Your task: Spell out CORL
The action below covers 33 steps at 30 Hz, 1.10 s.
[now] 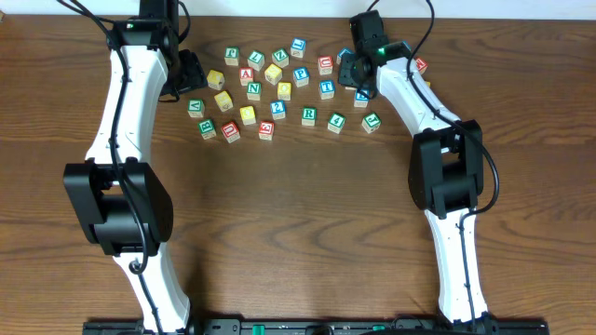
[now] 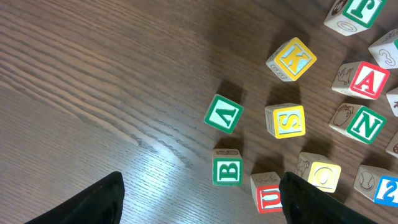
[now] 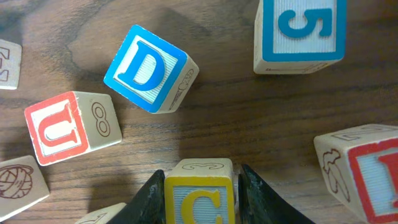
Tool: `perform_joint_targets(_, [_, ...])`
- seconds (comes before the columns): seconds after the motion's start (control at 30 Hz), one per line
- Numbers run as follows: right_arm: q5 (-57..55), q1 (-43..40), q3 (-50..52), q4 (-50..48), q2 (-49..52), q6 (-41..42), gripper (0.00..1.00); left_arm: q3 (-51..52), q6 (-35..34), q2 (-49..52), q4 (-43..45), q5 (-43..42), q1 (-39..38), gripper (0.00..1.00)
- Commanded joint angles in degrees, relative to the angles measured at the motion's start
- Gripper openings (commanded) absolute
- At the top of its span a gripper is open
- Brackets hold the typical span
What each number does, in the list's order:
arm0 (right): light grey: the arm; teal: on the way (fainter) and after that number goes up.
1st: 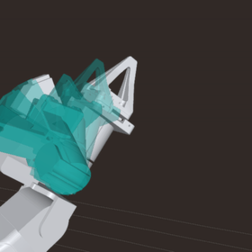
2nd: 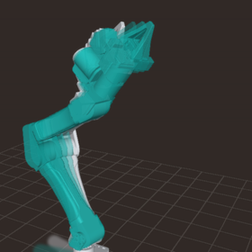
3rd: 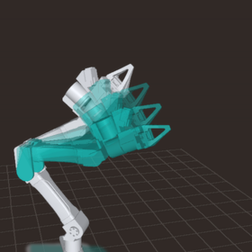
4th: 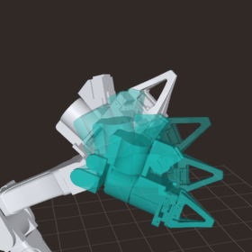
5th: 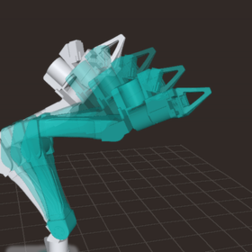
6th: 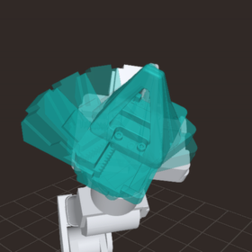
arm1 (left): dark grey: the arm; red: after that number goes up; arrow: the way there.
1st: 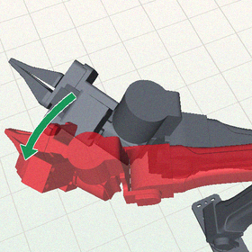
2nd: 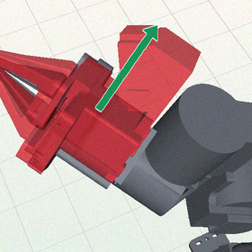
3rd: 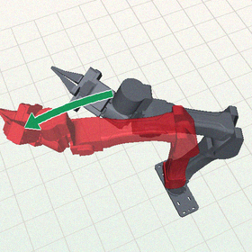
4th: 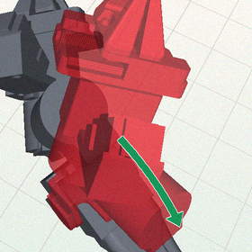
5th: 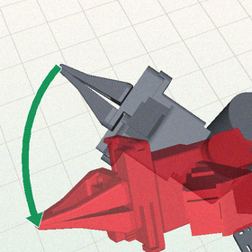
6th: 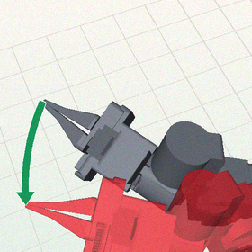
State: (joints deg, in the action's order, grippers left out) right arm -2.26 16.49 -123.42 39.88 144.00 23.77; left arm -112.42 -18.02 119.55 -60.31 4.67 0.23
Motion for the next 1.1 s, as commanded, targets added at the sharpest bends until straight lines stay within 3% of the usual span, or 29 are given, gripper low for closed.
perform_joint_targets(0.0, [-1.27, 0.74, -0.52, -0.07, 1.14, -4.87, 0.31, -0.28, 0.07, 0.57, -0.22, 0.52, -0.04, 0.79])
perform_joint_targets(0.2, [-1.25, 0.74, -1.68, 0.07, 0.35, -5.64, 0.24, -0.28, 0.07, 0.57, -0.09, 0.52, -0.04, 0.79])
perform_joint_targets(0.57, [-0.50, 0.74, -2.60, 4.48, -7.10, -6.27, 0.22, -0.28, 0.09, 0.57, -0.07, 0.52, -0.02, 0.79])
perform_joint_targets(0.83, [12.50, 0.94, -2.58, 19.19, -18.69, -6.27, 0.20, -0.28, 0.11, 0.57, -0.07, 0.52, -0.02, 0.79])
perform_joint_targets(1.07, [14.19, 3.67, -0.44, 36.06, -19.71, -6.73, 0.16, -0.28, 0.13, 0.57, -0.04, 0.52, -0.02, 0.79])
